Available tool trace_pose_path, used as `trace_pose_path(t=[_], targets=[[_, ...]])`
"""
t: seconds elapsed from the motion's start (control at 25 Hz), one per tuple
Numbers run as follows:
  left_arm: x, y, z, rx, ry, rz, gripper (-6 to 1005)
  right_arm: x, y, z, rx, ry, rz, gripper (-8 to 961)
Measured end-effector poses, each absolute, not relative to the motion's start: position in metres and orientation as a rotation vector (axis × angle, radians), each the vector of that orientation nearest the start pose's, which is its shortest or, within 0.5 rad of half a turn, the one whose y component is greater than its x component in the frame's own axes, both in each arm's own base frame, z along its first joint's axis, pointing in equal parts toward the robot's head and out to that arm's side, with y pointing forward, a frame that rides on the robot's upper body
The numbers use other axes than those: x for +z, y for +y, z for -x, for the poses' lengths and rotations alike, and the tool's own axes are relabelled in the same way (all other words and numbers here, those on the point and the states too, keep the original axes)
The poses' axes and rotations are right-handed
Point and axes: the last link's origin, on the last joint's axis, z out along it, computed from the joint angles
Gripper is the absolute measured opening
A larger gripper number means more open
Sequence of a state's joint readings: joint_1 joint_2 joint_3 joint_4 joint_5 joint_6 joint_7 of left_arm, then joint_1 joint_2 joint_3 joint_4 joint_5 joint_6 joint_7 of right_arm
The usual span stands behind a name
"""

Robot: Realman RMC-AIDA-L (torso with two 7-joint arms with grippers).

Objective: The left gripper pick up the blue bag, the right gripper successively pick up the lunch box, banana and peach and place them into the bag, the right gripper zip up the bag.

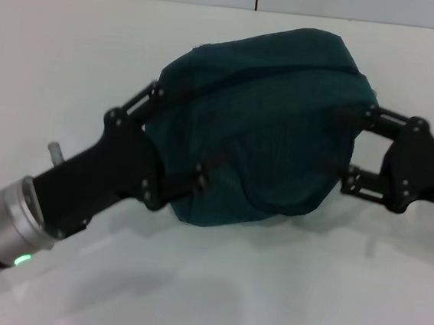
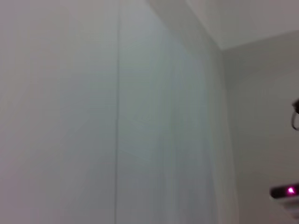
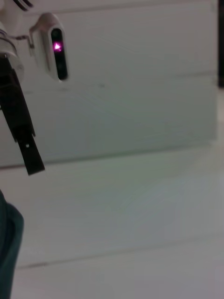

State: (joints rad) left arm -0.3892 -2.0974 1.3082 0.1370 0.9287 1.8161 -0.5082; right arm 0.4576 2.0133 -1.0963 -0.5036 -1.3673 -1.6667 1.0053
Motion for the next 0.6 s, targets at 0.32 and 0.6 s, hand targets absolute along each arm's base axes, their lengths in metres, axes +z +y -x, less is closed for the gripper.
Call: trace_pose_path(t=[0.32,0.6], targets=[[-0.0367,0.2366,0.2519,-1.384,-0.125,2.247,855,-0.0020,0.3026,-0.2289,1.168,0.145,2.680,786],[-0.0364,0.2363,0.2523,-1.384,-0.131,2.240,853,-0.0030,0.3021,-0.2283,1.167,0.137,2.686,786]])
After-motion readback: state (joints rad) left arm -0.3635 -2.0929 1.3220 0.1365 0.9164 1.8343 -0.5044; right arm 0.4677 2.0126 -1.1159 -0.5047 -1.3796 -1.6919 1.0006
